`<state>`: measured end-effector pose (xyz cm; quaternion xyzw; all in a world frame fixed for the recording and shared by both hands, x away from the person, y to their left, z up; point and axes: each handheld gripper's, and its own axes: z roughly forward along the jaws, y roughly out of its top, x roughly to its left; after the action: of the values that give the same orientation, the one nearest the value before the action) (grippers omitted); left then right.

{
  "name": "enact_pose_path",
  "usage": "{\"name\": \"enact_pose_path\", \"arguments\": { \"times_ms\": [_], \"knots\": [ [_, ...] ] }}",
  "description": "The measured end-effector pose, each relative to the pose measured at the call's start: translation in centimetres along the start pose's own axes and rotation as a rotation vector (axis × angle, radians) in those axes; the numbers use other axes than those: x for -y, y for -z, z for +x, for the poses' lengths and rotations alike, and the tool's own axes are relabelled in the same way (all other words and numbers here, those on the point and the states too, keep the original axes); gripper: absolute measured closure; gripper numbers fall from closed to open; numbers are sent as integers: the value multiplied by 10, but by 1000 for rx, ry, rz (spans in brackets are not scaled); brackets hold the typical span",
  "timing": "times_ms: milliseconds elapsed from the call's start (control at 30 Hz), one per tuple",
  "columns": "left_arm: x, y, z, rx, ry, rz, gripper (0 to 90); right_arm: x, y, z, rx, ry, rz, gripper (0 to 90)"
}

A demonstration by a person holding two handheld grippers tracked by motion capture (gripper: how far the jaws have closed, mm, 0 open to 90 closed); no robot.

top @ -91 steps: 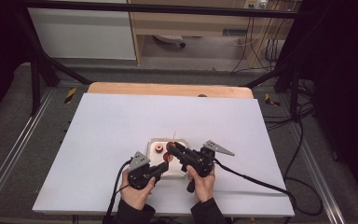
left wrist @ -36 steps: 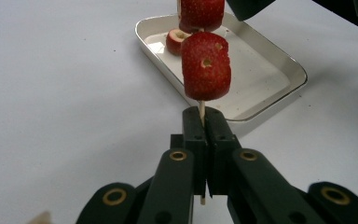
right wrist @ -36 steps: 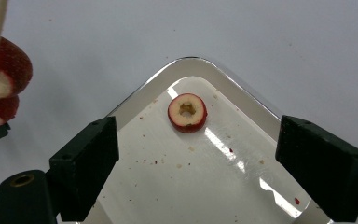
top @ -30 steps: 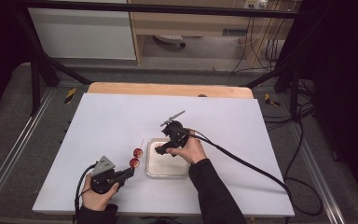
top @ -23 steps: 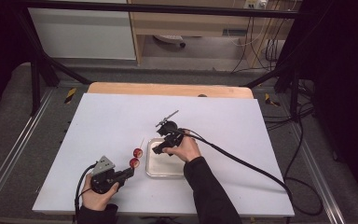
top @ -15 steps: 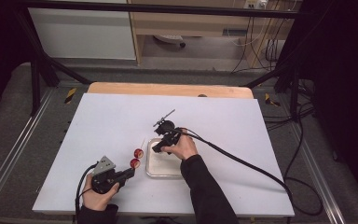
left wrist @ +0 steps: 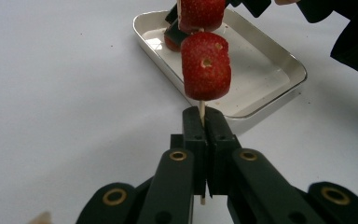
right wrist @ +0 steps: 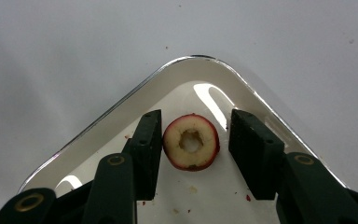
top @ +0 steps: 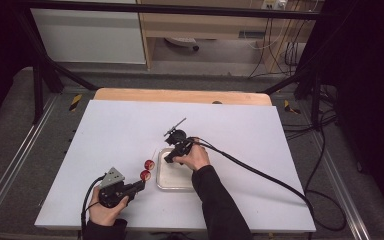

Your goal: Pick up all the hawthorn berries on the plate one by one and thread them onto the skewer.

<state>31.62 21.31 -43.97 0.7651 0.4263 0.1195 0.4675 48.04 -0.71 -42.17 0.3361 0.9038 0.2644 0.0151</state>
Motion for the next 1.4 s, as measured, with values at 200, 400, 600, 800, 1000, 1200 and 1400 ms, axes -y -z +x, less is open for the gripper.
{"name": "enact_pose_path", "arguments": {
  "times_ms": [200,400,600,800,1000,1200,1400],
  "knots": [
    [0,0,0,6,-1,4,886,1,-2,0,-14,-13,10,611],
    [0,0,0,-2,-2,-1,885,1,5,1,0,-18,-8,615],
    [0,0,-2,4,1,-4,886,4,27,4,-11,-42,-56,616],
    [0,-2,-5,5,-4,-8,886,17,49,3,-21,-82,-129,616],
    [-2,-4,-10,0,-14,-18,885,42,69,-2,-64,-148,-275,617],
    [-5,-9,-18,3,-19,-32,885,73,78,-5,-120,-214,-420,617],
    [-9,-17,-31,3,-24,-41,886,99,83,-8,-164,-316,-591,617]
  ]
}}
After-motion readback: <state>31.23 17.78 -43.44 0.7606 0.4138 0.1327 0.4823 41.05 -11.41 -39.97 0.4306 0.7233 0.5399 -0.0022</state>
